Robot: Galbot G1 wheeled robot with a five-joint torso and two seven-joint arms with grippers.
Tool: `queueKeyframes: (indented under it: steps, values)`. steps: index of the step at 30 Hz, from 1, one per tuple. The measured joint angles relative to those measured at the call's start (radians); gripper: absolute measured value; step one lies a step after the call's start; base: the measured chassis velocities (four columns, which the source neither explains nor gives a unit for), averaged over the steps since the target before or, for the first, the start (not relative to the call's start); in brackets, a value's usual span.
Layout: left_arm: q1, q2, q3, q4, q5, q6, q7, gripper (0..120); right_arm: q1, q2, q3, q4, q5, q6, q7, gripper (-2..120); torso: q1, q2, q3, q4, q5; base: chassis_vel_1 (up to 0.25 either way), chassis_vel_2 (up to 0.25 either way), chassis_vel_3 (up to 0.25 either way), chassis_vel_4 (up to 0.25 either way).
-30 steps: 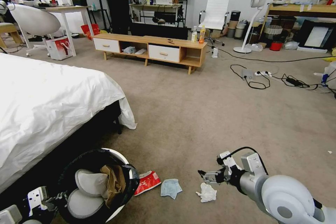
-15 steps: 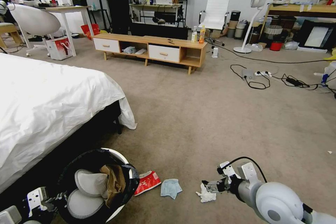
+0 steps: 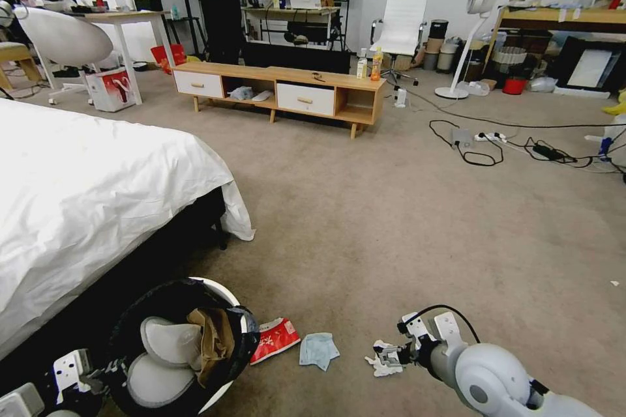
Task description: Pick up the trash bin and place the garbage on the floor into it.
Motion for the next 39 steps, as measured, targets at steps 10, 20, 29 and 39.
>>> queueKeyframes:
  steps: [10,20,29,39]
  values:
    - [-0.008,0.000,0.002,0.019,0.003,0.000,-0.001,2,0.038,0.036,-0.032,-0.091,-0.036,0.033,-0.043,100,0.000,0.000,0.000,-0.0001,0.0000,0.000,0.000,0.000,0.000]
    - [-0.010,0.001,0.005,0.027,0.004,0.000,-0.002,2,0.050,0.057,-0.048,-0.166,-0.065,0.060,-0.067,100,0.000,0.000,0.000,-0.0001,0.0000,0.000,0.000,0.000,0.000]
    - [-0.008,0.000,0.009,0.026,0.006,0.000,-0.001,2,0.057,0.085,-0.067,-0.235,-0.086,0.081,-0.084,100,0.000,0.000,0.000,0.0000,0.0000,0.000,0.000,0.000,0.000]
    - [-0.002,-0.001,0.008,0.023,0.008,0.000,-0.001,2,0.090,0.127,-0.096,-0.329,-0.107,0.102,-0.103,100,0.000,0.000,0.000,0.0000,0.0002,0.000,0.000,0.000,0.000]
